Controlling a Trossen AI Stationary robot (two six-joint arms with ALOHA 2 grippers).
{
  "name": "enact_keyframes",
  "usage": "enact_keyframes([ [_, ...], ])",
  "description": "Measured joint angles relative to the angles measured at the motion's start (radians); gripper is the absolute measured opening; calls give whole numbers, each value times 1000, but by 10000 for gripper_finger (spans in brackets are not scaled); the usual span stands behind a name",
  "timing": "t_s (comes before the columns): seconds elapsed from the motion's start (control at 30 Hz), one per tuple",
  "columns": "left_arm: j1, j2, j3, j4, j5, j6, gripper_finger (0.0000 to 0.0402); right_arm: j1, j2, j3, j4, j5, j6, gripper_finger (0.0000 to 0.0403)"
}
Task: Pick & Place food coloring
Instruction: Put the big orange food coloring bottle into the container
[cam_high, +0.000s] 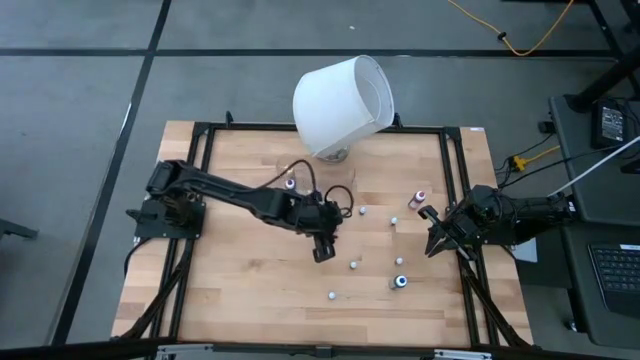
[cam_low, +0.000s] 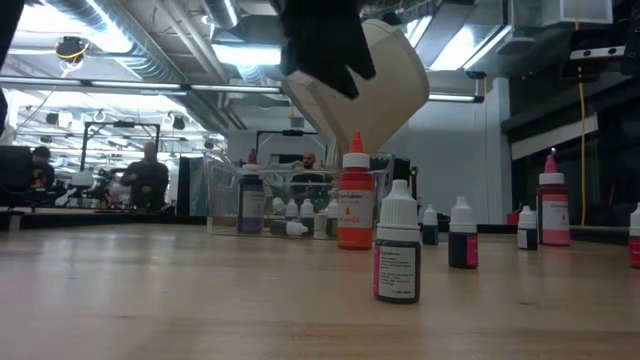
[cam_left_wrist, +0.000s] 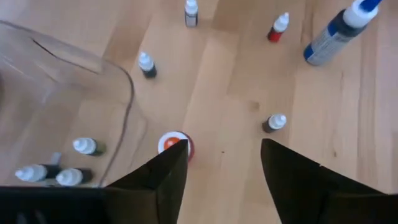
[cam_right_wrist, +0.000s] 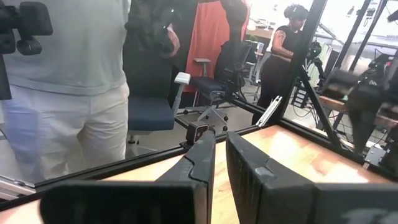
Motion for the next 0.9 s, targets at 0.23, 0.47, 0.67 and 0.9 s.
enact_keyframes([
  [0.23, 6, 66, 0, -60, -59, -53, 219, 0, 0, 0, 0, 0, 0, 44],
  [0.47, 24, 112, -1, -81, -54, -86, 219, 0, 0, 0, 0, 0, 0, 44],
  [0.67, 39, 132, 0, -47, -47, -85, 219, 0, 0, 0, 0, 0, 0, 44],
  [0.9, 56, 163, -1, 11, -31, -86, 219, 0, 0, 0, 0, 0, 0, 44],
])
